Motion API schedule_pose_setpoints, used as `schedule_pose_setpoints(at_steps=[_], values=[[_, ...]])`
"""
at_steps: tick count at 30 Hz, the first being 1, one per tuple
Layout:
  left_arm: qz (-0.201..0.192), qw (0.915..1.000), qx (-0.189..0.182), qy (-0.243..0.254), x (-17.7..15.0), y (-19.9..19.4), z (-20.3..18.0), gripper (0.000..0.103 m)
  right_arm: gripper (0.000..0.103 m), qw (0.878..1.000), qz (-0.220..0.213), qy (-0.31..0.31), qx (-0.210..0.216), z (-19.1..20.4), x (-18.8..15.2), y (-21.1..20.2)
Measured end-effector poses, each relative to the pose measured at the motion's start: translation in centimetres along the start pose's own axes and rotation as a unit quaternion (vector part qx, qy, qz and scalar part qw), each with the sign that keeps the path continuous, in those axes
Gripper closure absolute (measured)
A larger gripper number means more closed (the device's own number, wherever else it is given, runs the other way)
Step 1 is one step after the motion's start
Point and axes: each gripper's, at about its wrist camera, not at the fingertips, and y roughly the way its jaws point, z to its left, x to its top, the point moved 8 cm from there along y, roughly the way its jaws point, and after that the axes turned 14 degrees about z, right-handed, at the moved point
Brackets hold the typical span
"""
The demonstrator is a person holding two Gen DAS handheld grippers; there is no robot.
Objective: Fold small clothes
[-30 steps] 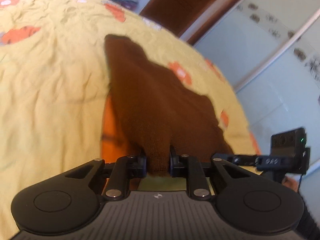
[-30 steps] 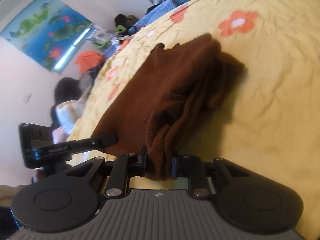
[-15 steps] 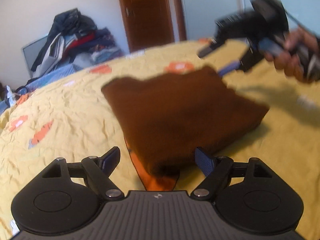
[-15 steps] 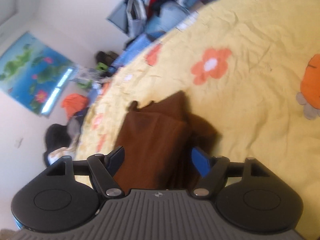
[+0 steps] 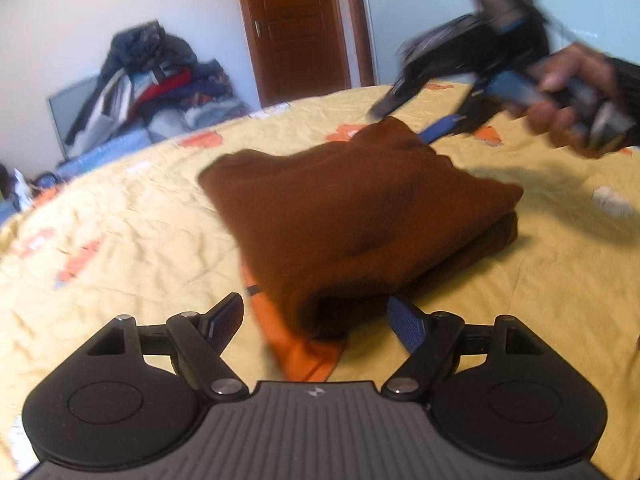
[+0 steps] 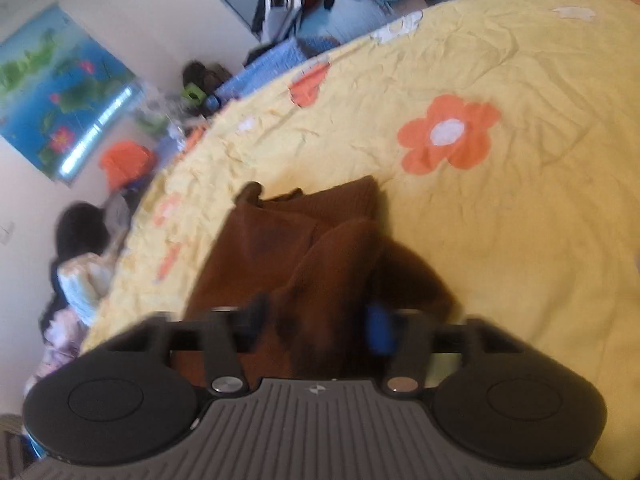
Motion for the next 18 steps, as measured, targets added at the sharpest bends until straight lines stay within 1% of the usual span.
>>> schedule_pose_setpoints(at_steps=[1, 2, 3, 4, 5, 6, 7, 8, 9, 10, 11, 12, 14, 15, 16, 17, 18], values=[[0.000, 0.9999, 0.011, 0.003, -0.3, 0.0, 0.3, 0.023, 0.024, 1.000, -0.017, 0.003, 0.013, 0.2, -0.9, -1.3], [-0.002, 0.9998, 0.017, 0.004, -0.4, -0.1, 0.4, 0.024, 0.026, 0.999, -0.018, 0.002, 0.028, 0.5, -1.9, -2.3], [-0.004, 0.9998, 0.017, 0.003, -0.4, 0.0, 0.5, 0.034, 0.026, 0.999, -0.014, 0.001, 0.039, 0.7, -2.9, -2.9], [-0.002, 0.9999, 0.014, 0.002, -0.3, 0.1, 0.5, 0.042, 0.026, 0.999, -0.008, -0.002, 0.043, 0.9, -3.9, -3.2], [0.001, 0.9999, 0.013, -0.004, -0.1, 0.4, 0.6, 0.053, 0.026, 0.999, 0.003, -0.010, 0.040, 1.3, -4.8, -3.3], [0.003, 0.9999, 0.010, -0.010, 0.2, 0.7, 0.7, 0.059, 0.027, 0.999, 0.018, -0.019, 0.034, 1.6, -5.7, -3.1], [0.005, 0.9999, 0.005, -0.013, 0.4, 1.0, 0.5, 0.063, 0.028, 0.999, 0.034, -0.028, 0.026, 1.8, -6.5, -2.6], [0.006, 0.9999, 0.005, -0.014, 0.7, 1.3, 0.4, 0.064, 0.033, 0.998, 0.047, -0.038, 0.018, 2.0, -7.3, -2.0], [0.004, 0.9999, 0.009, -0.013, 1.0, 1.5, 0.2, 0.073, 0.043, 0.997, 0.064, -0.047, 0.008, 2.1, -8.0, -1.1], [0.000, 0.9999, 0.008, -0.012, 1.2, 1.6, 0.2, 0.090, 0.050, 0.995, 0.079, -0.057, -0.010, 2.0, -8.5, -0.2], [-0.002, 0.9998, 0.009, -0.019, 1.3, 1.6, 0.3, 0.091, 0.069, 0.993, 0.089, -0.066, -0.035, 1.8, -8.9, 0.6], [0.000, 0.9994, 0.004, -0.035, 1.3, 1.5, 0.8, 0.092, 0.081, 0.992, 0.090, -0.078, -0.052, 1.6, -8.9, 0.8], [0.016, 0.9971, -0.017, -0.072, 0.5, 1.4, 2.1, 0.094, 0.088, 0.993, 0.069, -0.080, -0.044, 1.6, -8.2, -0.4], [0.025, 0.9957, -0.026, -0.085, -0.1, 1.6, 2.6, 0.094, 0.089, 0.994, 0.055, -0.082, -0.045, 1.5, -7.9, -1.1], [0.030, 0.9947, -0.035, -0.092, -0.4, 1.7, 2.9, 0.094, 0.089, 0.993, 0.054, -0.087, -0.055, 0.9, -7.9, -1.2], [0.028, 0.9948, -0.034, -0.092, -0.5, 1.6, 2.9, 0.094, 0.088, 0.992, 0.070, -0.081, -0.062, 0.0, -8.3, -0.4], [0.028, 0.9954, -0.029, -0.087, -0.5, 1.4, 2.6, 0.093, 0.086, 0.992, 0.079, -0.080, -0.057, -0.4, -8.8, 0.3]])
